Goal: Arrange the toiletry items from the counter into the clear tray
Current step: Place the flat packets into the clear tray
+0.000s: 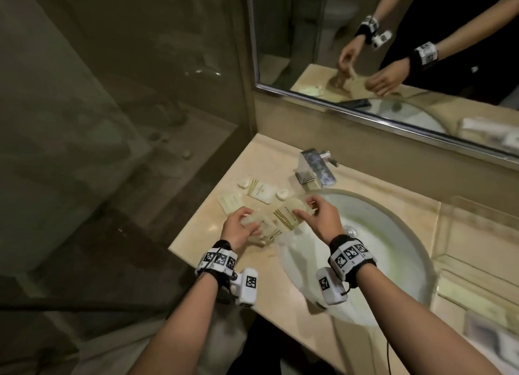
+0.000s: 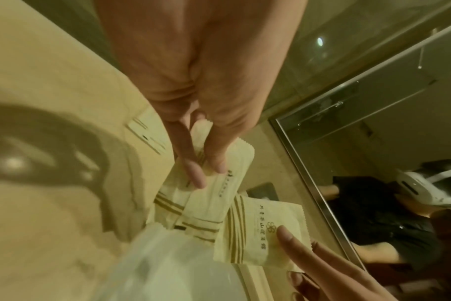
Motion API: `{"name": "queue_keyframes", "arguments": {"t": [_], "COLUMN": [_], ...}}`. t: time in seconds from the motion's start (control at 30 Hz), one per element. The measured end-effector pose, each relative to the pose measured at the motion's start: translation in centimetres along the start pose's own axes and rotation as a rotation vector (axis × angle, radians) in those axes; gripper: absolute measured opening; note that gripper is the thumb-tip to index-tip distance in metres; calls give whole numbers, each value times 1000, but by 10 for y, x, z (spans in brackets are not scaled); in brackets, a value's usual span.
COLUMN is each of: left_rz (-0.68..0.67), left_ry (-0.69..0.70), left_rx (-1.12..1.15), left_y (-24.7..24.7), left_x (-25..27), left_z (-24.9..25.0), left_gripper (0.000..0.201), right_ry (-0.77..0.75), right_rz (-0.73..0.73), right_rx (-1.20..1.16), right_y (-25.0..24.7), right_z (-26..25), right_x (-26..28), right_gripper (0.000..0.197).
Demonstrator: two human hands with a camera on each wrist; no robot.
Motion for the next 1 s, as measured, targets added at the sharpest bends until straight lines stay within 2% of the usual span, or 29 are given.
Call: {"name": "queue_keyframes", "arguments": {"t": [0.13, 0.3, 0.5, 0.57, 0.67, 0.73, 0.83, 1.0], "left_rz": [-132, -303, -414, -448, -500, -514, -532, -568], "left_ry": [75, 150, 218, 226, 238, 244, 282, 337], "left_rx": [-99, -168, -177, -208, -229, -221, -227, -244], "left_y": [64, 159, 260, 288, 320, 333, 343, 341], "left_x": [9, 26, 59, 68, 81, 87, 92, 94], "left_z": [22, 35, 54, 56, 57, 56, 57, 55], "left_gripper": [26, 38, 54, 54, 35, 26, 31, 49], "right_ry": [18, 71, 201, 265, 385, 452, 491, 545], "right_rz": [74, 154, 311, 375, 425, 429, 399, 322], "right_rx": [-45, -35, -185, -201, -213, -214, -219, -152], "right_y": [-65, -143, -230, -253, -273, -279, -278, -262], "right_z": [32, 96, 184, 213, 254, 274, 293, 311], "right_x": [26, 64, 103, 115, 130, 138, 145, 142], "right_gripper": [29, 36, 32, 35, 48, 47, 37, 31]}}
Point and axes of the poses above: each hand's wrist, its own x-axis away from the middle knuckle, its own y-axis out of the palm, z = x × y, the point moved 7 cm from there along -x, towards the middle knuckle, and after that the axes turned 14 degrees about y, right-handed, at the moved point
